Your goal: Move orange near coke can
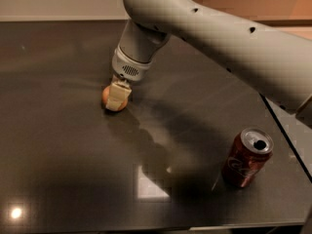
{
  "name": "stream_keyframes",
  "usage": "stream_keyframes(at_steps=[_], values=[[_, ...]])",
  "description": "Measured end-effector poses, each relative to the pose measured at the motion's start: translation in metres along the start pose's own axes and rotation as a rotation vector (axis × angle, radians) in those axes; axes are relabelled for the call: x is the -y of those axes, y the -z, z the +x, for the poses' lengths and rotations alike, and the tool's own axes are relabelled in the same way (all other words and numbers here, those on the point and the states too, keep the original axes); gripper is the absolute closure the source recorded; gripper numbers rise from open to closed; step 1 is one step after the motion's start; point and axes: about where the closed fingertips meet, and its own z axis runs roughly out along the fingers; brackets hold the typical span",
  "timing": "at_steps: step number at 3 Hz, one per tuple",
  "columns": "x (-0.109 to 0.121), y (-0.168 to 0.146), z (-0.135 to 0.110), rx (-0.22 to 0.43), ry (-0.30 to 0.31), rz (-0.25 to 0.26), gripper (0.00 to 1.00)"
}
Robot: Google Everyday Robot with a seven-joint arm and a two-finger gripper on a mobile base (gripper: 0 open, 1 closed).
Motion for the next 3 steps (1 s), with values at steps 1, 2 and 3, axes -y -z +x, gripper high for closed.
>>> stream_keyframes(at_steps=[1,2,3], values=[[-0.005,0.025,0.011,0.002,0.003,0.007,0.87],[-0.011,0.065,0.038,-0.002,0.006,0.020,1.00],[-0.024,0.108,0.080,-0.005,0.022,0.021,1.00]])
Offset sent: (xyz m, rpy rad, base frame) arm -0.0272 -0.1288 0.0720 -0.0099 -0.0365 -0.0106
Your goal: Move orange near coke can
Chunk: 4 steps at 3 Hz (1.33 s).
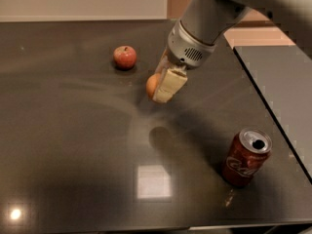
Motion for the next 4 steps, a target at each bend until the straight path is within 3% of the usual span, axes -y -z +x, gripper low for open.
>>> stream_keyframes(at_steps=[2,3,4], values=[[-0.018,0.045,0.077,-0.002,-0.011,-0.003,1.00],[-0.023,0.055,0.104,-0.003,-0.025,-0.008,1.00],[-0.034,0.058,0.123,0.002,0.009,-0.024,1.00]])
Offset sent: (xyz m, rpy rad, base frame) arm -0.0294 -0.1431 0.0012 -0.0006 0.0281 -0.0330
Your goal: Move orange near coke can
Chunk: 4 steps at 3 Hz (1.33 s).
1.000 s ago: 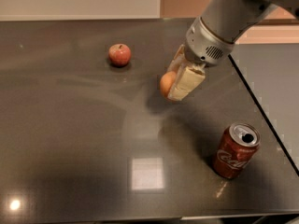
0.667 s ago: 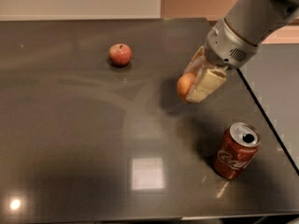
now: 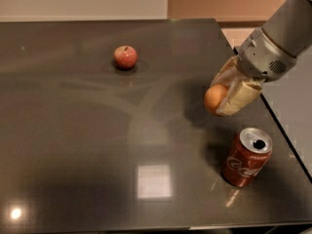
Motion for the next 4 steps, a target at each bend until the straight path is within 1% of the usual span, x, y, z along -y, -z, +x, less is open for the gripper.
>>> stream_keyframes(at_steps=[2,4], values=[[-0.026,0.007,0.034,0.033,0.087,-0.029,1.00],[-0.048,0.015,0.057,0.071,0.142,-0.048,1.00]])
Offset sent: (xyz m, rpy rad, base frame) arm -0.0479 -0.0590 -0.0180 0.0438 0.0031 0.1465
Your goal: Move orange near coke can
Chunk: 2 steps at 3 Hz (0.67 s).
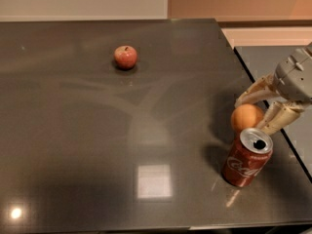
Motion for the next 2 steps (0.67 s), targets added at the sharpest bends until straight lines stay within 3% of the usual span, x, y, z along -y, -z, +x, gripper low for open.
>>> stream_keyframes(at_steps=[2], values=[[-0.015,-0.017,0.006,0.038,0.056,-0.044,1.00]])
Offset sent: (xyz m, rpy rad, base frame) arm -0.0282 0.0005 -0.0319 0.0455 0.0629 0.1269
